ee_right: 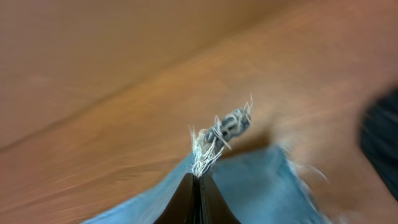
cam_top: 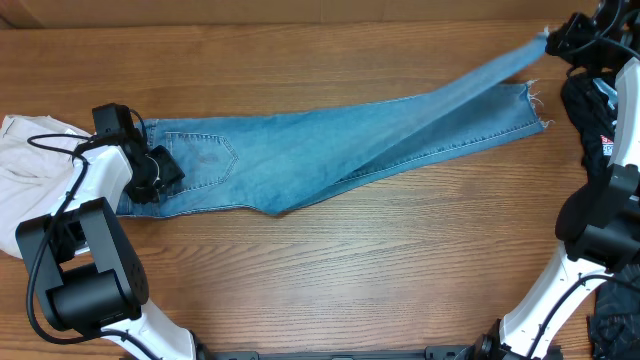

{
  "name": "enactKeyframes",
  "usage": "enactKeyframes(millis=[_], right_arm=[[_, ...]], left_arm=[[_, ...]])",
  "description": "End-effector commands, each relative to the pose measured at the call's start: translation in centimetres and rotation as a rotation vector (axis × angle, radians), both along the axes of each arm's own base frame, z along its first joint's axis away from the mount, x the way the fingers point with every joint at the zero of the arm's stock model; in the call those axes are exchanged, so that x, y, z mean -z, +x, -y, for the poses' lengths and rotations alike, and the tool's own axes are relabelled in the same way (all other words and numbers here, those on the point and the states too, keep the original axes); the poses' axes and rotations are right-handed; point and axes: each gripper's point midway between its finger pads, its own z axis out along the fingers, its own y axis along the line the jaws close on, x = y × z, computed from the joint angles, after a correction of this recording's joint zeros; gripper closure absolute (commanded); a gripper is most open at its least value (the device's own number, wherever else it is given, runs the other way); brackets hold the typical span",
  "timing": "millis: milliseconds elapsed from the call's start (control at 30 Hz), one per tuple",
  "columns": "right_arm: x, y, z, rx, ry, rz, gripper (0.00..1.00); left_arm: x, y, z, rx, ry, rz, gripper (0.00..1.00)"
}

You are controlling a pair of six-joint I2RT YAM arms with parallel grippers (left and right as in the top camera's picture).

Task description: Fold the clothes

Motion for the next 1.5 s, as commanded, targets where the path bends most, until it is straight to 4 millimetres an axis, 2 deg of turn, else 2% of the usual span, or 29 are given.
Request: enactKeyframes(millis=[0,233,367,567,633,667,800,900,933,1033,1200,1467], right_arm=[[3.4,-1.0,4.2,0.157,-0.089,-0.116,0.96],[11.1,-2.9,6.4,0.249,-0.11,-0.322,0.96],[13.4,-4.2,7.3,0.296,-0.083,-0.393,0.96],[14.2,-6.6,9.6,0.404,-0.097,-0.471,0.94],[14.2,-6.8,9.9,0.404,-0.076,-0.47,0.78],[14.1,-6.8,9.7,0.393,-0.059,-0.463,0.75],[13.6,-5.7,8.3,0.246,-0.024,-0.407,0.73],[13.3,-5.0,7.7,0.175,-0.037,-0.373,0.58],[13.3,-4.7,7.5,0.15,-0.049,-0.362,0.55],[13.1,-3.7,6.8,0.071,-0.097,-0.326,0.55],[13.3,-2.5,6.2,0.042,-0.109,-0.29,0.58],[15.7,-2.1,5.2,0.005,-0.063,-0.301,0.6]], left_arm=[[0.8,-0.3,-0.9,-0.019,0.045,-0.034,0.47],[0.8,-0.4,-0.9,-0.019,0.043,-0.038,0.47],[0.8,-0.4,-0.9,-0.019,0.043,-0.038,0.47],[0.8,-0.4,-0.9,-0.019,0.043,-0.037,0.47],[0.8,-0.4,-0.9,-0.019,0.044,-0.037,0.47],[0.8,-0.4,-0.9,-0.019,0.043,-0.037,0.46],[0.8,-0.4,-0.9,-0.018,0.043,-0.036,0.47],[0.8,-0.4,-0.9,-0.019,0.043,-0.037,0.47],[0.8,-0.4,-0.9,-0.019,0.043,-0.037,0.47],[0.8,-0.4,-0.9,-0.019,0.042,-0.038,0.47],[0.8,-0.5,-0.8,-0.019,0.041,-0.041,0.47],[0.8,-0.5,-0.8,-0.019,0.041,-0.04,0.44]])
